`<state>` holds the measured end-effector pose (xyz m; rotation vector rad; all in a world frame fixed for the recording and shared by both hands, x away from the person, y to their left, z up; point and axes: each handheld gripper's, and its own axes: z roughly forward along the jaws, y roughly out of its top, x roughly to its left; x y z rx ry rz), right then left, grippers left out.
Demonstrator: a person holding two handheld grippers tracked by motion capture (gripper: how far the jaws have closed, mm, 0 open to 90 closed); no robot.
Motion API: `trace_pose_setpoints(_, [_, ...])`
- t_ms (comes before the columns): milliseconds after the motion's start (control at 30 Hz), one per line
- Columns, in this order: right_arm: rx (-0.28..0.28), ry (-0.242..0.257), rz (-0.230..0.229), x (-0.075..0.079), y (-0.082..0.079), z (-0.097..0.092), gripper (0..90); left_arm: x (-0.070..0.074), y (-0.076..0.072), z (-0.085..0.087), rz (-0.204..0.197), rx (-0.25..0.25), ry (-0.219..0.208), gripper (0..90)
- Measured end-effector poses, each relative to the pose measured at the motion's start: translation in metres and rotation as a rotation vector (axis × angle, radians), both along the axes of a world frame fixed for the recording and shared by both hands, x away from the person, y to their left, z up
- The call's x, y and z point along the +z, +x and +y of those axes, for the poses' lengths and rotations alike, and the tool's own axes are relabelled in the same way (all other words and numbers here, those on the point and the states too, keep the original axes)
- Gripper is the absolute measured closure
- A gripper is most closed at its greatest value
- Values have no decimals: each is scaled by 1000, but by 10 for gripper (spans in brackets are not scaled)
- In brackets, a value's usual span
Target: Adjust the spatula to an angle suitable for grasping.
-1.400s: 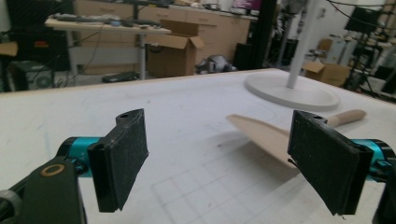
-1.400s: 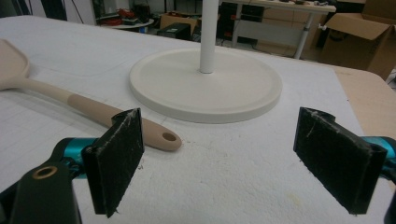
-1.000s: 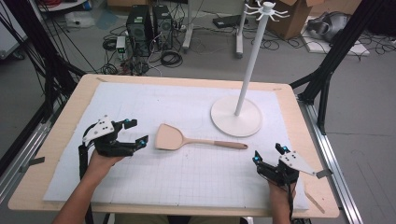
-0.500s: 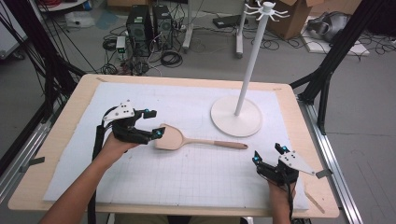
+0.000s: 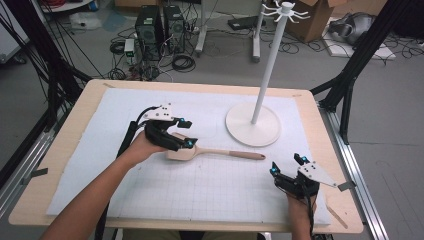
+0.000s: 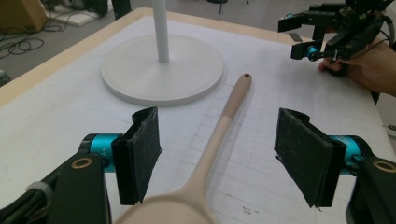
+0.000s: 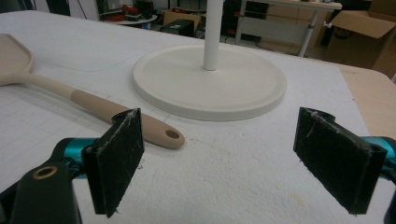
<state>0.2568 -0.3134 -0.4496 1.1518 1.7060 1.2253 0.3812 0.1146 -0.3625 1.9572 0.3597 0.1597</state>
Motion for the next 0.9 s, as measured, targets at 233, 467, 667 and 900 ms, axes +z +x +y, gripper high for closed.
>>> trace_pose_setpoints(233, [0, 6, 5, 0, 0, 1, 152, -1, 11, -19, 26, -24, 66, 306])
trace_pose_setpoints(467, [0, 0, 7, 0, 0, 1, 153, -17, 25, -43, 62, -42, 181, 379])
trace_pose_setpoints(667, [4, -1, 5, 0, 0, 0, 153, -29, 29, -55, 93, -71, 240, 427])
trace_pose_setpoints(900, [4, 1, 6, 0, 1, 0, 154, -46, 32, -67, 115, -93, 315, 460])
